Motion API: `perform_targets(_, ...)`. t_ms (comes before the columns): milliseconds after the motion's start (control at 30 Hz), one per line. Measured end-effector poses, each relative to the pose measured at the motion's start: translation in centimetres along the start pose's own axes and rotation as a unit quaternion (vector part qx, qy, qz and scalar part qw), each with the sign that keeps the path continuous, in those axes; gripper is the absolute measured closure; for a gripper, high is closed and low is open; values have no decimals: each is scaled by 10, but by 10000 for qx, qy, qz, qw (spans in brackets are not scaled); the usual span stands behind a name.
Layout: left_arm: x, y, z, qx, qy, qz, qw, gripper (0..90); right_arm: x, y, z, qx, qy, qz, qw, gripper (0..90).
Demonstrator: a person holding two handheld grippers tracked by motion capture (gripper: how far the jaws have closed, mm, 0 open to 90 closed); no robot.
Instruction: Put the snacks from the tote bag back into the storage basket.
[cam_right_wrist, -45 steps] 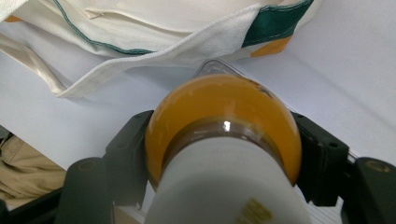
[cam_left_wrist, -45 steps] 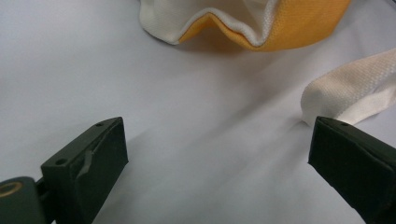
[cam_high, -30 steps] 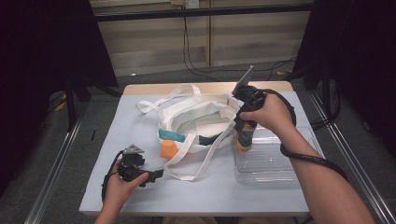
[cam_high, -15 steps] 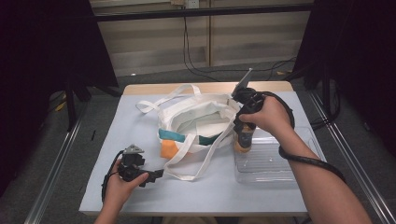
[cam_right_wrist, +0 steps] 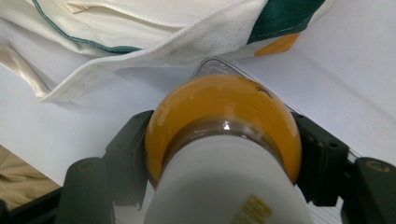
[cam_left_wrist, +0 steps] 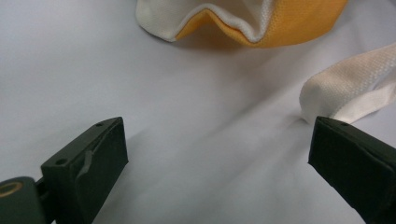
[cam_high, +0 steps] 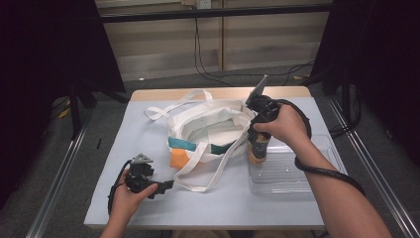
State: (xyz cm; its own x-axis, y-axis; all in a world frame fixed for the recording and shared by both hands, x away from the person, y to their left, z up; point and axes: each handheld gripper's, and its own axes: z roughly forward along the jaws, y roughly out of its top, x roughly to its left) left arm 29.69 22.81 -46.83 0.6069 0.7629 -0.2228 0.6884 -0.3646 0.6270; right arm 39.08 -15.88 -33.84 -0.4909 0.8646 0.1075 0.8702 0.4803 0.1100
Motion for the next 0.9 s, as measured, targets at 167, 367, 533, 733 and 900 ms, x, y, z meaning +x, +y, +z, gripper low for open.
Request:
perform_targets(167,0,0,0,2,1,3,10000,43,0,0,2,20,10,6,10000,308)
perform_targets(367,0,0,0,89,-18,73,9999,43,-1,-2,6,49,32,0,10000,308)
perform_targets(533,0,0,0,100,-21,63,9999,43,0,-2,7,69,23,15,10000,308)
perform_targets(733,0,0,0,87,-28,34,10000,43,0,-2,9,76,17,12,10000,308)
perform_targets(900,0,0,0,101,-24,59,9999,43,1,-2,11,78,12,-3,10000,308)
